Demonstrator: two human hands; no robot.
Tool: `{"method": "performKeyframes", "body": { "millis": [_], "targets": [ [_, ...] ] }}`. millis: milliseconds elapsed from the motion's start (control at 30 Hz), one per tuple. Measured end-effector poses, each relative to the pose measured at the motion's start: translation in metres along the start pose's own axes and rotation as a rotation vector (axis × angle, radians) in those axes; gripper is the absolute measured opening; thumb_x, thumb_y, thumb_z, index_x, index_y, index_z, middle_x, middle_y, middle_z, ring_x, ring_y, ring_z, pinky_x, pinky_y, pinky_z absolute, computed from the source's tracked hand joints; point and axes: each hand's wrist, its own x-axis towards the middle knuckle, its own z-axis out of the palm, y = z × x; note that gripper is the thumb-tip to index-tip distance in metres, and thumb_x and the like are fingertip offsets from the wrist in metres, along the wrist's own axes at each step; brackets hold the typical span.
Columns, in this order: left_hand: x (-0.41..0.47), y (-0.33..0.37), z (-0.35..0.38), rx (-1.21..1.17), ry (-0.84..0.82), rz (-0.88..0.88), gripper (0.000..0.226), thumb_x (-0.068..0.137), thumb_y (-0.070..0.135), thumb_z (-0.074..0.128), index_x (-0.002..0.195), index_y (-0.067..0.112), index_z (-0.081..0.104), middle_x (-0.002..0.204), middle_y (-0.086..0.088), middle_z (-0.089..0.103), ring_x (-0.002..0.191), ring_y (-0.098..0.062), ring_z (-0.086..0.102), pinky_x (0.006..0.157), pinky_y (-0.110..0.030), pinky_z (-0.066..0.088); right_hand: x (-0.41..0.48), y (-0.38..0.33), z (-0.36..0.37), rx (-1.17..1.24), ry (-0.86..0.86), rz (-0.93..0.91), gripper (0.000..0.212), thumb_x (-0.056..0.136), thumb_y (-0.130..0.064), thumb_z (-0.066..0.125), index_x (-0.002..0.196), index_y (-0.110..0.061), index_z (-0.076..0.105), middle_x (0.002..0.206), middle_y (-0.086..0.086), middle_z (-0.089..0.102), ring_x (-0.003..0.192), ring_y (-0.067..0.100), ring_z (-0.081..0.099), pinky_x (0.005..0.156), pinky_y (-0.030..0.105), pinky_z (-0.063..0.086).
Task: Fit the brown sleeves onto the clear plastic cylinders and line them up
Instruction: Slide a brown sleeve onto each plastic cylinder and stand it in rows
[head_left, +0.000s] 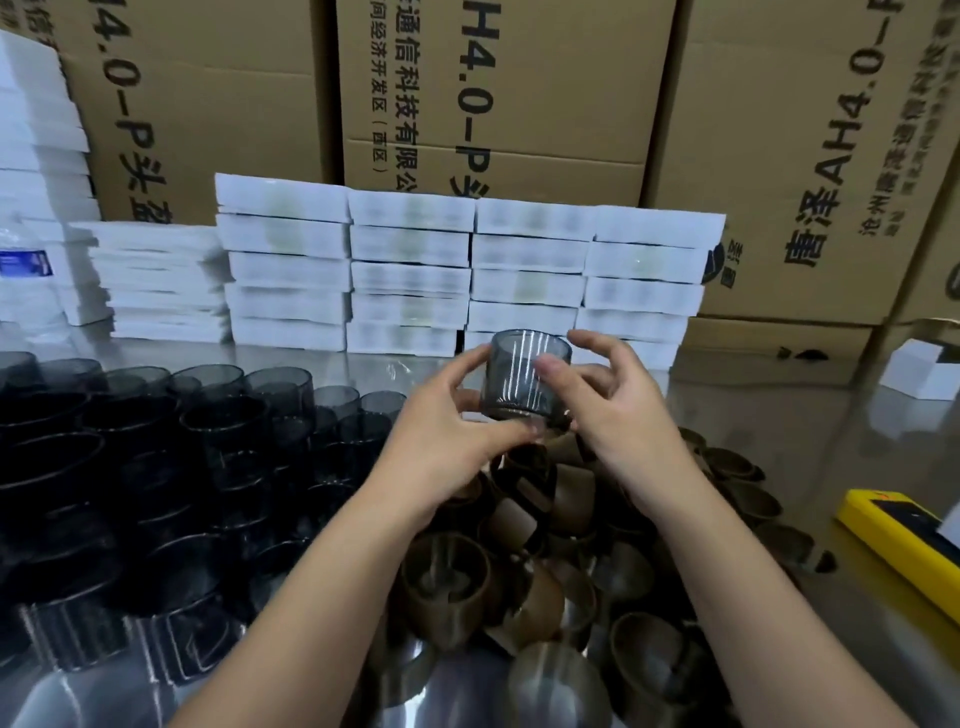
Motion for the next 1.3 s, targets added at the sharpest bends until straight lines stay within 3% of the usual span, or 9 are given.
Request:
{"method": "performKeyframes", "body": {
  "millis": [133, 300, 433, 600, 700, 933, 1033, 1200, 1300],
  "targets": [
    [-0.002, -0.006, 0.009, 0.024, -0.032, 0.063, 0.095, 0.068, 0.02, 0.086, 0.144, 0.042, 0.033, 0.095, -0.006, 0.074, 0.087, -0.012, 0.071, 0.084, -0.019, 0.053, -0.004, 0.002, 0.003, -0.031, -0.001, 0.016, 0.067, 0.052, -0.077, 0.057, 0.104, -0.035, 0.054, 0.085, -0.014, 0.073, 0.081, 0.002, 0.068, 0.081, 0.031, 0.052],
    [-0.003, -0.012, 0.015, -0.013, 0.036, 0.085, 0.07, 0.067, 0.026, 0.087, 0.126, 0.033, 0.051, 0.098, 0.002, 0.074, 0.09, -0.009, 0.07, 0.083, -0.025, 0.055, -0.008, 0.005, -0.002, -0.109, 0.085, 0.03, 0.037, 0.084, -0.067, 0.044, 0.093, -0.034, 0.059, 0.087, -0.016, 0.067, 0.078, 0.004, 0.062, 0.072, 0.027, 0.044],
    [0.0, -0.008, 0.008, -0.278, 0.113, 0.026, 0.062, 0.062, 0.038, 0.083, 0.117, 0.032, 0.056, 0.095, 0.009, 0.074, 0.086, -0.005, 0.071, 0.069, -0.017, 0.055, -0.009, 0.005, -0.017, -0.621, 0.212, 0.021, 0.03, 0.085, -0.059, 0.047, 0.091, -0.031, 0.055, 0.076, -0.016, 0.056, 0.079, 0.015, 0.056, 0.061, 0.03, 0.036],
    [0.002, -0.003, 0.007, -0.579, 0.19, -0.042, 0.068, 0.049, 0.049, 0.078, 0.104, 0.011, 0.063, 0.096, 0.003, 0.073, 0.092, -0.004, 0.069, 0.078, -0.023, 0.057, -0.017, 0.003, -0.015, -1.035, -0.155, 0.256, 0.055, 0.069, -0.079, 0.049, 0.091, -0.028, 0.051, 0.081, -0.009, 0.051, 0.081, 0.019, 0.05, 0.063, 0.032, 0.039],
    [0.005, -0.006, 0.002, -0.754, 0.217, -0.104, 0.049, 0.064, 0.038, 0.079, 0.099, 0.008, 0.062, 0.087, -0.002, 0.072, 0.095, -0.015, 0.071, 0.075, -0.025, 0.058, -0.023, 0.001, -0.01, -1.095, -0.251, 0.244, 0.045, 0.073, -0.067, 0.054, 0.091, -0.026, 0.052, 0.078, -0.01, 0.05, 0.079, 0.019, 0.051, 0.061, 0.031, 0.037],
    [0.006, -0.009, 0.001, -0.842, 0.262, -0.125, 0.042, 0.084, 0.03, 0.071, 0.119, 0.016, 0.052, 0.106, -0.016, 0.065, 0.079, -0.027, 0.073, 0.062, -0.028, 0.058, -0.019, 0.0, -0.011, -0.963, -0.082, 0.24, 0.024, 0.079, -0.047, 0.052, 0.091, -0.027, 0.054, 0.079, -0.01, 0.052, 0.079, 0.019, 0.05, 0.06, 0.03, 0.035],
    [0.005, -0.01, 0.001, -0.769, 0.236, -0.161, 0.039, 0.084, 0.034, 0.069, 0.117, 0.018, 0.056, 0.112, -0.011, 0.065, 0.081, -0.027, 0.074, 0.056, -0.029, 0.057, -0.015, 0.004, -0.014, -0.743, 0.06, 0.185, 0.021, 0.083, -0.044, 0.047, 0.092, -0.028, 0.057, 0.081, -0.009, 0.057, 0.078, 0.016, 0.05, 0.061, 0.03, 0.037],
    [0.004, -0.012, 0.002, -0.753, 0.198, -0.204, 0.038, 0.083, 0.032, 0.07, 0.115, 0.015, 0.06, 0.118, -0.014, 0.064, 0.089, -0.026, 0.073, 0.056, -0.027, 0.056, -0.015, 0.005, -0.006, -0.248, 0.173, -0.004, 0.018, 0.094, -0.029, 0.048, 0.095, -0.035, 0.065, 0.081, -0.017, 0.064, 0.071, -0.013, 0.055, 0.058, 0.002, 0.037],
    [0.005, -0.013, 0.004, -0.732, 0.197, -0.205, 0.039, 0.084, 0.03, 0.071, 0.118, 0.016, 0.058, 0.117, -0.014, 0.063, 0.082, -0.025, 0.073, 0.058, -0.027, 0.057, -0.016, 0.003, 0.001, -0.095, 0.171, -0.054, 0.023, 0.097, -0.029, 0.047, 0.098, -0.047, 0.062, 0.093, -0.015, 0.065, 0.061, -0.002, 0.053, 0.06, 0.013, 0.04]
  ]
}}
